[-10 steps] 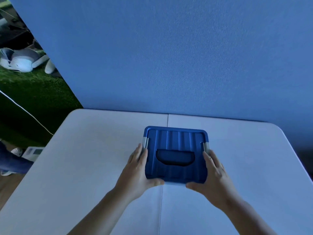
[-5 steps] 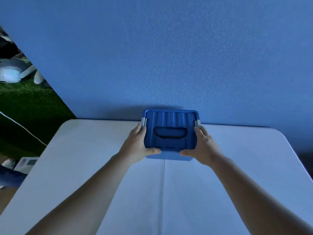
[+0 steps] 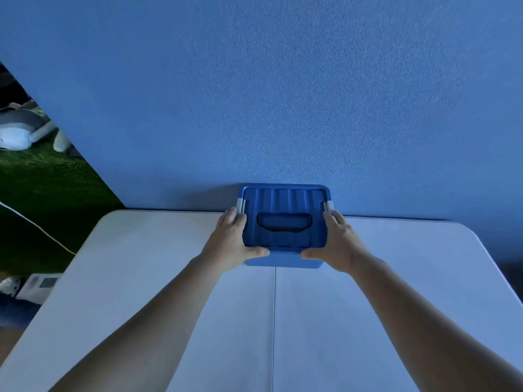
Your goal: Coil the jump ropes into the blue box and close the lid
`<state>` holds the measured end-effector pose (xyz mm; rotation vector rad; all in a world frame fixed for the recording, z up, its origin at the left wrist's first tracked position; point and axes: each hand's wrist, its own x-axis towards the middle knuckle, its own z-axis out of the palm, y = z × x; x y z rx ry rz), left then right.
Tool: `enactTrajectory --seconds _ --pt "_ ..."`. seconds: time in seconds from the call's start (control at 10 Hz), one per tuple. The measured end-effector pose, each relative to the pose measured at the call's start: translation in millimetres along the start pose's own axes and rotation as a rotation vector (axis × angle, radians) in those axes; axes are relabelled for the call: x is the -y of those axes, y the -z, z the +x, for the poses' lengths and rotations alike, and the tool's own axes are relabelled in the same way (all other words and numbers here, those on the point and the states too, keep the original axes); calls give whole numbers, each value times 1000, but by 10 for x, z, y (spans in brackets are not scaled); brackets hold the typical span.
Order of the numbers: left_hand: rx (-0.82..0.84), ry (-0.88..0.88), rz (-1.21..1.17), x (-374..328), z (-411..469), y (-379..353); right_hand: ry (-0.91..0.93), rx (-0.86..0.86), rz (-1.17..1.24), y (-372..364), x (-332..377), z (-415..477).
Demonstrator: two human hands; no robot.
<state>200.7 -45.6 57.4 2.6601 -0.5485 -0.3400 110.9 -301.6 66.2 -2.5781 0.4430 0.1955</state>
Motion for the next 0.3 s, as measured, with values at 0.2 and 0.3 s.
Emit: enactTrajectory --seconds 0.2,0.3 --pt "-178 -78 -203 -82 -299 109 16 -111 98 111 38 -313" --pt "-294 -143 -356 -174 -592 220 50 -233 147 111 54 -688"
